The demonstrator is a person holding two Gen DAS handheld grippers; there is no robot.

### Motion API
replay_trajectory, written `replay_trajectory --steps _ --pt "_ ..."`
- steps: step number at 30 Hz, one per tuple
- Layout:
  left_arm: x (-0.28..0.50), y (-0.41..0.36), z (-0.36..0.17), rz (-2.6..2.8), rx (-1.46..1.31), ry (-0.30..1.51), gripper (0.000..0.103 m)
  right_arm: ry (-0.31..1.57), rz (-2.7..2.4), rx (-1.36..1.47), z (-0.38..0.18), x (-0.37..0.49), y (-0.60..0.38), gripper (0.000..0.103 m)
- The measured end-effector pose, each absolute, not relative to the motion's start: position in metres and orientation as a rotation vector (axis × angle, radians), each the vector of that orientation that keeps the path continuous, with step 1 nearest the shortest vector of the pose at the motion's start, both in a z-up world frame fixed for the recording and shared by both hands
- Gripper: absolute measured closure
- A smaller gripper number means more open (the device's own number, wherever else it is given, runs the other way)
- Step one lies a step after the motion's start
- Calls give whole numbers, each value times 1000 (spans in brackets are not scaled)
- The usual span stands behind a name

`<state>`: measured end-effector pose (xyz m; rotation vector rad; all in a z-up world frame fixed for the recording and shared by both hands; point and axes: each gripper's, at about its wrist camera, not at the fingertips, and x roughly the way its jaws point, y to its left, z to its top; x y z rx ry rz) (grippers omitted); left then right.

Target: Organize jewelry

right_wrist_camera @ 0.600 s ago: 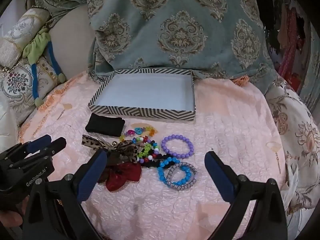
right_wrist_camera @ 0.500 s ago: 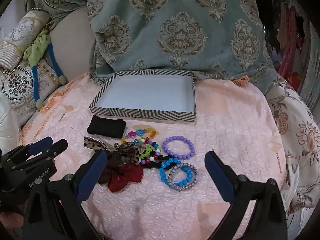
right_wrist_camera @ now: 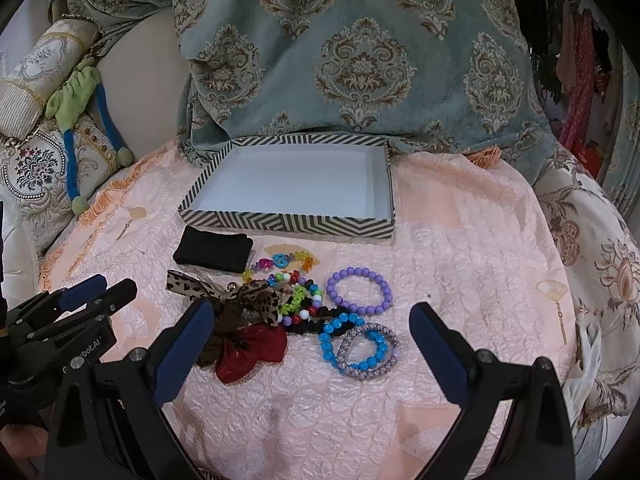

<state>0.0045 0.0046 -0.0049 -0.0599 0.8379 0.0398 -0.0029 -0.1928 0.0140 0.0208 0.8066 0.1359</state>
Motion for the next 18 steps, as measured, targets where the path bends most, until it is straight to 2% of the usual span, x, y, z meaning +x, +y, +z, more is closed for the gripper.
replay_trajectory --steps 18 --pt "5 1 -5 49 -40 832 77 797 133 20 16 -3 -196 3"
